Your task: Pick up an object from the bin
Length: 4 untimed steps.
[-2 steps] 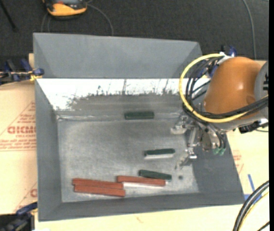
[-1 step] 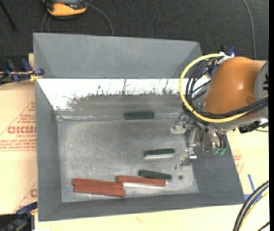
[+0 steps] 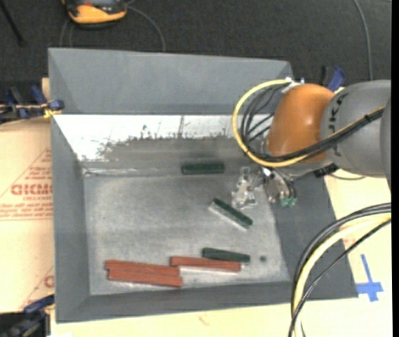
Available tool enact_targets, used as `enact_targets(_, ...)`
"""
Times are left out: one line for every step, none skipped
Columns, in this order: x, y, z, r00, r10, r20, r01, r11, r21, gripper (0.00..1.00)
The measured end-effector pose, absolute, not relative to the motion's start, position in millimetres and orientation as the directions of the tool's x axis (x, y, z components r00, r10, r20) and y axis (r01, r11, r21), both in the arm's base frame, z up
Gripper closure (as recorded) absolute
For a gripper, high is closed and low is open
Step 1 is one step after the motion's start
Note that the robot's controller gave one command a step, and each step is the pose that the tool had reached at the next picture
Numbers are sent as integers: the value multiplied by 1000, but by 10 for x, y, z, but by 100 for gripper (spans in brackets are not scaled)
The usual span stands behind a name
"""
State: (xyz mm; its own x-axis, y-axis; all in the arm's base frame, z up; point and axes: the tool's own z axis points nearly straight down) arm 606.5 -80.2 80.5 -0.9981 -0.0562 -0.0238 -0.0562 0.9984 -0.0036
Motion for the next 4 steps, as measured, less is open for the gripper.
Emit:
enact_targets(6059, -801, 779, -998, -57, -26, -57, 998, -4, 0)
enact_targets(6059, -801, 779, -998, -57, -25, -57, 998, -4, 0)
enact_targets(5979, -832, 778, -992, -126, -25, -126, 992, -3, 0)
enact_targets(5647, -729, 782, -988, -155, -28, -155, 988, -9, 0)
